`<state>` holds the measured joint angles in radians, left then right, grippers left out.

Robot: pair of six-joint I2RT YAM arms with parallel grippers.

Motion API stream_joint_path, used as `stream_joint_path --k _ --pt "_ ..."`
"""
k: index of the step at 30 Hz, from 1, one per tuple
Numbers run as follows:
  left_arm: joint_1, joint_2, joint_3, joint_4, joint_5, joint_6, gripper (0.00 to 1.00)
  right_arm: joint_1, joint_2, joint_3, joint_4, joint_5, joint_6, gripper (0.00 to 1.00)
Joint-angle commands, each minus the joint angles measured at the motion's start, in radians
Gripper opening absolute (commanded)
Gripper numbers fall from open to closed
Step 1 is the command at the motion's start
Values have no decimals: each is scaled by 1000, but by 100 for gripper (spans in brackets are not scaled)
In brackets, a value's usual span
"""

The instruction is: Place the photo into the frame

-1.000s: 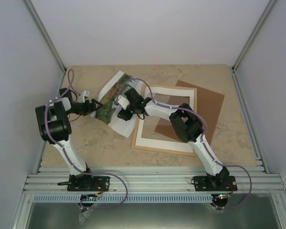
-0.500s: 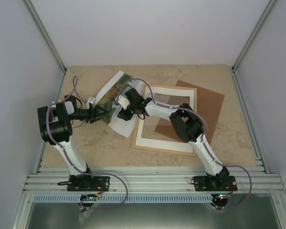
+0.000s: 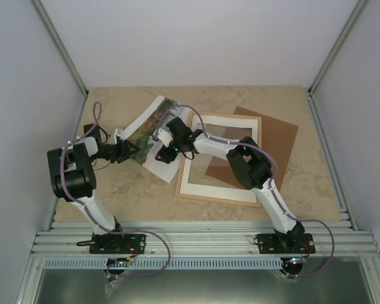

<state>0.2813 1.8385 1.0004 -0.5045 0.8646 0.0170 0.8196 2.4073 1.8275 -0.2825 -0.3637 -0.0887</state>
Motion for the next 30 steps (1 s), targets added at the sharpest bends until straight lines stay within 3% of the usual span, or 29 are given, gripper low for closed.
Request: stream_joint_path --k 1,6,10,16,20,26,30 --pt "-4 -62 -4 120 -4 -99 56 1 -32 -12 -66 -35 21 68" --pt "-3 -66 -3 166 30 -143 57 -1 -46 -34 -63 -36 22 68" --pt "-2 -66 2 187 14 -162 48 -4 -54 -34 -63 -41 27 70" --pt "16 -89 20 181 -63 -185 24 -20 -88 -32 -53 -78 49 78" --pt "27 -116 37 134 -135 -162 1 -40 -121 -33 -34 -106 60 86" --pt "40 -147 47 83 -176 -117 0 -72 -158 -31 -28 -130 59 91" --pt "41 -179 101 -3 -205 -9 0 -105 -196 -32 -36 -152 30 95"
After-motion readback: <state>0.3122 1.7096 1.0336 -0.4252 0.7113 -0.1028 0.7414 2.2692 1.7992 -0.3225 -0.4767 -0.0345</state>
